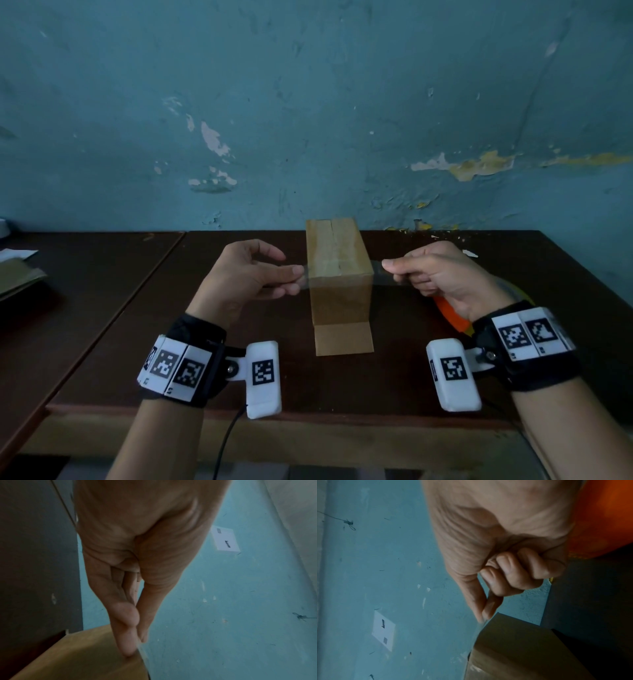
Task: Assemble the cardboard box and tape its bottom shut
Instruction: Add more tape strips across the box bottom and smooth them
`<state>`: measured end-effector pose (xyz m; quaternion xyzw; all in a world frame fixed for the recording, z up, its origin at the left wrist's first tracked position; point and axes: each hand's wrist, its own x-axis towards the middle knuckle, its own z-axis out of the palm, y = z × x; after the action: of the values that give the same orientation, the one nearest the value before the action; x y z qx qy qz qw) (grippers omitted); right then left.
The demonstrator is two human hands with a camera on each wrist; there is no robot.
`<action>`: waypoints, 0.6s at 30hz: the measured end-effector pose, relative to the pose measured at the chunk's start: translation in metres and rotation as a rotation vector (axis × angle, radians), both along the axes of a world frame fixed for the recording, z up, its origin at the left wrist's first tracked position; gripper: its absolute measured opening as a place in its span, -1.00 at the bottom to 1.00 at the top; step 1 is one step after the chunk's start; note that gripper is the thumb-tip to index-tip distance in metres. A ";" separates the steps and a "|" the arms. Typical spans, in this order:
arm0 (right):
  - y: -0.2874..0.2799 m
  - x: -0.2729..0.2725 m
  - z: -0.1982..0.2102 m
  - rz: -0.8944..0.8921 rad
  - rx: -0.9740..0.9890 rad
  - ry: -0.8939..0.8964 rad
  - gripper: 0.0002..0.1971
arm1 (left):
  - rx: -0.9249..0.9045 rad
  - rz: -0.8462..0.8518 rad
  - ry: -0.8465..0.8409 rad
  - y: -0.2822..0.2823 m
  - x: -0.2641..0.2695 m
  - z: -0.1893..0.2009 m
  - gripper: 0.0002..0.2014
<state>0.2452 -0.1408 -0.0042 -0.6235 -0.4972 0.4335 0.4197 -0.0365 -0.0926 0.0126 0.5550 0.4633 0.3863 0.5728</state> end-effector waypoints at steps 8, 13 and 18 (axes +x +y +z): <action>0.003 -0.004 -0.010 0.044 -0.042 -0.007 -0.56 | -0.099 0.015 -0.025 0.009 -0.001 -0.018 -0.49; 0.005 -0.005 -0.016 0.075 -0.059 0.011 -0.59 | -0.125 -0.006 -0.046 0.011 0.000 -0.023 -0.51; 0.005 -0.005 -0.018 0.087 -0.085 0.013 -0.60 | -0.160 -0.040 -0.061 0.014 0.000 -0.028 -0.67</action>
<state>0.2402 -0.1354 -0.0224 -0.6157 -0.5021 0.4761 0.3770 -0.0360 -0.0787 -0.0156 0.5046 0.4638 0.3533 0.6367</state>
